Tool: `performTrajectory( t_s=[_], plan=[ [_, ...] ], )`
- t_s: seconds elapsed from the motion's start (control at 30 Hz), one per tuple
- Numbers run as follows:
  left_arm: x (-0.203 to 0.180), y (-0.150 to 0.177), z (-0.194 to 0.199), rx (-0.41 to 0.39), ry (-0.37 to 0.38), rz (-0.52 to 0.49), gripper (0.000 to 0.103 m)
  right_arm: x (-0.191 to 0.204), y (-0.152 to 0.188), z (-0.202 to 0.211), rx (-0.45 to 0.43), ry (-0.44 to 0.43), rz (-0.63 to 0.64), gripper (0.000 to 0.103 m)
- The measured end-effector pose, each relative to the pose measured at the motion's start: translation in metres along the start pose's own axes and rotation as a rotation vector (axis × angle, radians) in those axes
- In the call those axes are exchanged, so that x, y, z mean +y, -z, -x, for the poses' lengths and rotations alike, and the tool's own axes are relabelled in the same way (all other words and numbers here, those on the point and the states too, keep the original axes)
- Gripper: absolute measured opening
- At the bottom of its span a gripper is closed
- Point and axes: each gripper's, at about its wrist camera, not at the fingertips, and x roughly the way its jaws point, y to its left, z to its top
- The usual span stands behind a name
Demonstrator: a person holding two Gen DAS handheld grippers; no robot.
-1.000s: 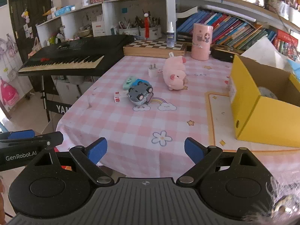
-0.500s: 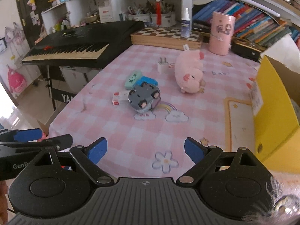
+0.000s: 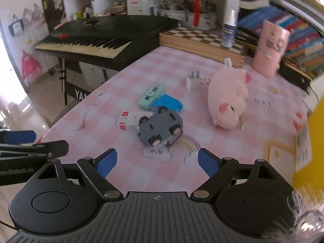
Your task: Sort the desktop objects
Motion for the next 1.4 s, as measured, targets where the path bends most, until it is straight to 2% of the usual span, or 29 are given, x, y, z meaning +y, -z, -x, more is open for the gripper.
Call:
performTrajectory(
  t_s=[0.17, 0.33, 0.4, 0.43, 0.47, 0.63, 0.8, 0.97, 1.07, 1.2, 1.3, 1.4],
  plan=[
    [0.002, -0.009, -0.009, 0.01, -0.036, 0.026, 0.071, -0.003, -0.01, -0.027, 0.023, -0.005, 0.068, 0.088],
    [-0.002, -0.014, -0.019, 0.029, -0.05, 0.031, 0.071, -0.011, -0.018, -0.049, 0.039, -0.021, 0.081, 0.087],
    [-0.004, -0.016, -0.023, 0.037, -0.05, 0.027, 0.071, -0.014, -0.021, -0.055, 0.038, -0.041, 0.079, 0.081],
    [-0.006, -0.017, -0.025, 0.04, -0.05, 0.025, 0.071, -0.016, -0.022, -0.057, 0.039, -0.053, 0.078, 0.067],
    [-0.007, -0.019, -0.026, 0.043, -0.05, 0.023, 0.071, -0.018, -0.024, -0.059, 0.042, -0.074, 0.076, 0.063],
    [-0.018, -0.025, -0.036, 0.056, -0.031, 0.011, 0.071, -0.036, -0.031, -0.045, -0.008, -0.049, 0.025, 0.062],
    [-0.042, -0.033, -0.052, 0.062, 0.037, -0.036, 0.071, -0.064, -0.035, -0.025, -0.03, -0.017, -0.067, 0.062],
    [-0.072, -0.038, -0.068, 0.043, 0.092, -0.11, 0.069, -0.08, -0.031, -0.001, -0.093, 0.015, -0.118, 0.063],
    [-0.086, -0.039, -0.082, 0.041, 0.1, -0.147, 0.068, -0.088, -0.027, 0.007, -0.117, 0.049, -0.144, 0.063],
    [-0.094, -0.039, -0.096, 0.047, 0.071, -0.163, 0.064, -0.095, -0.019, 0.013, -0.117, 0.081, -0.165, 0.062],
    [-0.093, -0.037, -0.098, 0.034, 0.068, -0.176, 0.058, -0.096, -0.013, 0.016, -0.1, 0.088, -0.175, 0.062],
    [-0.091, -0.036, -0.096, 0.035, 0.089, -0.169, 0.057, -0.095, -0.008, 0.019, -0.089, 0.092, -0.187, 0.062]
  ],
)
